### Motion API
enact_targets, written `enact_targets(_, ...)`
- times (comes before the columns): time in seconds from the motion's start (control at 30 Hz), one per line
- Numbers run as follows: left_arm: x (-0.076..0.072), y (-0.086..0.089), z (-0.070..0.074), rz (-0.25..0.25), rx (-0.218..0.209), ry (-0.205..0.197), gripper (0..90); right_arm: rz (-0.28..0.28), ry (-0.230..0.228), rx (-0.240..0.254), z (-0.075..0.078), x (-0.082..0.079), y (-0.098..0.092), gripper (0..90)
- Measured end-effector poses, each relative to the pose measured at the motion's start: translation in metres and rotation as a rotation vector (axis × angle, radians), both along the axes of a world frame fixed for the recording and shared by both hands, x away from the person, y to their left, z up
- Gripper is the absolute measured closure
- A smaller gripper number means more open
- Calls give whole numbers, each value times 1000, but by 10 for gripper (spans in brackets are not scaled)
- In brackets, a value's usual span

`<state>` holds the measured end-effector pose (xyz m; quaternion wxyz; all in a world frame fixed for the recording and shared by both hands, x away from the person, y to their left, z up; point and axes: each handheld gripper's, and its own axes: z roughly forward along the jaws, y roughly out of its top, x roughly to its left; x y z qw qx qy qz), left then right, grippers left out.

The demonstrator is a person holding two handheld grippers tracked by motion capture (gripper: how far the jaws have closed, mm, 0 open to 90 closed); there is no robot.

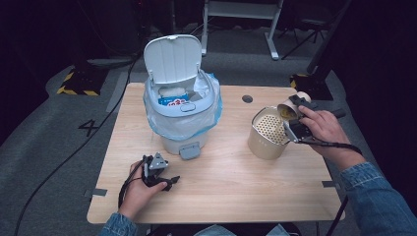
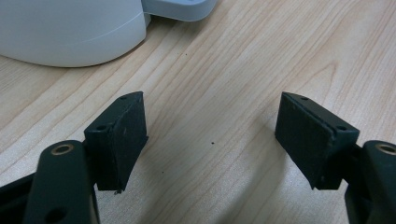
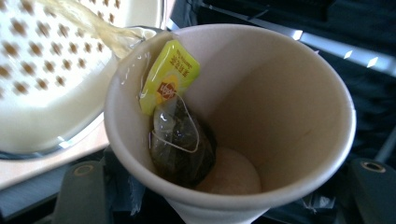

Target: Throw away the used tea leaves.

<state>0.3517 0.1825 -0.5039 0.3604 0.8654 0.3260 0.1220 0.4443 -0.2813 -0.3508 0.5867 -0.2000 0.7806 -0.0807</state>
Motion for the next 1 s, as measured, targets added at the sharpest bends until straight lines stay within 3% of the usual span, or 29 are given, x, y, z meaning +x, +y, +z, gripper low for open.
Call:
enact_targets(0.23,0,0,0,0,-1,0,252,69,-110,-194,-4,-3,5,314)
enact_targets(0.6,0,0,0,0,-1,0,252,113,-192,-303,-1,-6,8,311)
enact_targets(0.63,0,0,0,1,-1,0,251,111,-214,-347,0,-7,9,309)
enact_targets(0.7,0,0,0,0,-1,0,251,109,-224,-356,0,-7,8,308)
enact_targets(0.83,0,0,0,1,-1,0,252,124,-264,-459,4,-7,9,307)
enact_targets(0.9,0,0,0,0,1,-2,252,122,-279,-475,5,-8,9,305)
enact_targets(1.0,0,0,0,0,1,-2,252,129,-318,-540,5,-9,10,304)
